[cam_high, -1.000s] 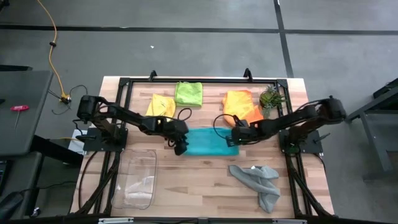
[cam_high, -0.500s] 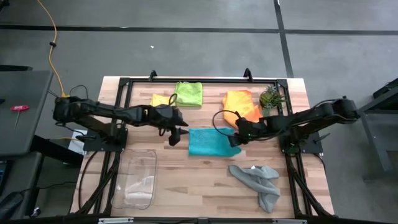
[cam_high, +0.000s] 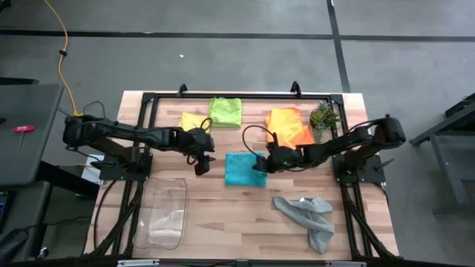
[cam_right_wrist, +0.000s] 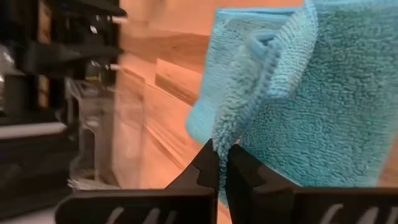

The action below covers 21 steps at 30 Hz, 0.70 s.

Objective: Fold microfiber towels
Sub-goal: Fold the blue microfiber towel

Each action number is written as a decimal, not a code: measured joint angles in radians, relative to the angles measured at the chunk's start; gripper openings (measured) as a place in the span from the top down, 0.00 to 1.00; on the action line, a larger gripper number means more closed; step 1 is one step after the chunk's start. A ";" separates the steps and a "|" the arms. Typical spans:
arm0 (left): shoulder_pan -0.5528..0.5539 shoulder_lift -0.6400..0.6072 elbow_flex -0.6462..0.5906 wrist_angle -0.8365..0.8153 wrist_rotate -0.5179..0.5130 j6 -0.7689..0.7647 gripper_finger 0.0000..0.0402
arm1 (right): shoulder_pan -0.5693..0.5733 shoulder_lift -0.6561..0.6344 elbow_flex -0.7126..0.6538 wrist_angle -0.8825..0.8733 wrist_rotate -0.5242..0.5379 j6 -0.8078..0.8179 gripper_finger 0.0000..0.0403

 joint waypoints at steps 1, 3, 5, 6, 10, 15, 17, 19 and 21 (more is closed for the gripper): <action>-0.003 0.018 0.000 0.004 -0.006 -0.001 0.59 | 0.000 0.011 0.000 0.028 0.006 0.021 1.00; -0.011 0.062 0.000 0.017 -0.009 -0.009 0.59 | 0.000 0.026 0.000 0.069 0.019 0.053 1.00; -0.023 0.110 0.000 0.029 -0.009 -0.019 0.59 | 0.000 0.037 0.000 0.098 0.038 0.083 1.00; -0.031 0.133 0.000 0.040 -0.009 -0.023 0.59 | 0.000 0.040 0.000 0.105 0.048 0.095 1.00; -0.065 0.232 0.000 0.082 -0.003 -0.026 0.59 | 0.000 0.041 0.000 0.103 0.068 0.120 1.00; -0.098 0.306 0.002 0.157 -0.012 -0.037 0.59 | 0.005 0.041 0.000 0.107 0.067 0.177 1.00; -0.108 0.321 0.002 0.185 -0.016 -0.037 0.59 | 0.008 0.041 0.000 0.105 0.059 0.180 1.00; -0.115 0.324 0.002 0.203 -0.021 -0.038 0.59 | 0.008 0.041 0.000 0.099 0.047 0.178 1.00; -0.119 0.326 0.002 0.216 -0.028 -0.044 0.59 | 0.008 0.041 0.000 0.099 0.047 0.174 1.00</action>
